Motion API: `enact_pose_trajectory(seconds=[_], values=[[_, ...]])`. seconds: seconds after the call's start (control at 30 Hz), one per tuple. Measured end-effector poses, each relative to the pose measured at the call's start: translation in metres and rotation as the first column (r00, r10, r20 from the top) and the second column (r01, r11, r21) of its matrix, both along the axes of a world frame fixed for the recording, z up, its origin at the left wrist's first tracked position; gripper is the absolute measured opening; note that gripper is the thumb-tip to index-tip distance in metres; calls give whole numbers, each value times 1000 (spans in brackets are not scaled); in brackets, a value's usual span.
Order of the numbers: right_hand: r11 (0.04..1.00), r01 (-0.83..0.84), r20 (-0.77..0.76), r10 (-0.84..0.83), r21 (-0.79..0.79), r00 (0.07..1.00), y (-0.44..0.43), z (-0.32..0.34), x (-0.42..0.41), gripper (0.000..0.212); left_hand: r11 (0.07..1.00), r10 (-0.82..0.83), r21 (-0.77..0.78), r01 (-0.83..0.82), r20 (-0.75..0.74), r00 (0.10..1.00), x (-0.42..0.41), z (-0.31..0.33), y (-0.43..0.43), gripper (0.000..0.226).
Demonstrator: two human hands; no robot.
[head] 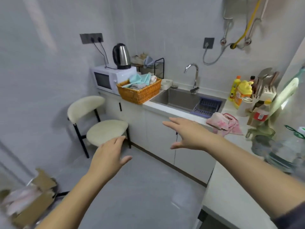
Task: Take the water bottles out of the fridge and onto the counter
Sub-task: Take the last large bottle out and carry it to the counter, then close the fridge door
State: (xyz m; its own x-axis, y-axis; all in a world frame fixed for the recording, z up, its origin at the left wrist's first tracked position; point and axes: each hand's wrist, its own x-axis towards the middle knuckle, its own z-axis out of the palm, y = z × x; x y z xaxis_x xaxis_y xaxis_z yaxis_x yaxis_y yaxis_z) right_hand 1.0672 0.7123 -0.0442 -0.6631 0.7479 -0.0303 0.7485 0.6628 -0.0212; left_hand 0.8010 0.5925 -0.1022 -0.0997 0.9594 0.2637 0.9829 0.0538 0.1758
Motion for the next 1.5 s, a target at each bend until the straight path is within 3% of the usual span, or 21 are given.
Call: enact_pose_trajectory(seconds=[0.23,0.43,0.6,0.7,0.93,1.03,1.13,1.27,1.5], values=[[953,-303,-44,303,0,952,-26,3,-167,95,966,244,95,-241,-15,970,-115,21,-88,69],[892,-443,-168,425,-86,889,-70,-1,-297,98,931,179,343,-125,-131,975,-196,43,-152,39],[861,-456,-320,377,-223,869,-108,0,-380,107,859,209,504,-92,-182,961,-258,68,-188,25],[842,-462,-408,332,-278,850,-128,2,-422,110,832,260,542,-120,-190,947,-287,83,-201,28],[870,-364,-508,160,-333,846,-152,-2,-465,114,871,372,388,-302,-119,920,-324,98,-210,54],[898,-345,-452,197,-273,870,-150,2,-461,102,879,362,376,-294,-122,924,-328,95,-214,51],[933,-347,-329,299,-97,896,-144,11,-454,68,862,358,413,-293,-88,929,-328,94,-225,45],[910,-414,-338,390,0,857,-154,21,-460,25,838,351,464,-287,-56,935,-329,91,-254,40],[795,-607,-318,573,-11,756,-194,23,-471,25,779,466,465,-421,21,885,-326,87,-322,39]])
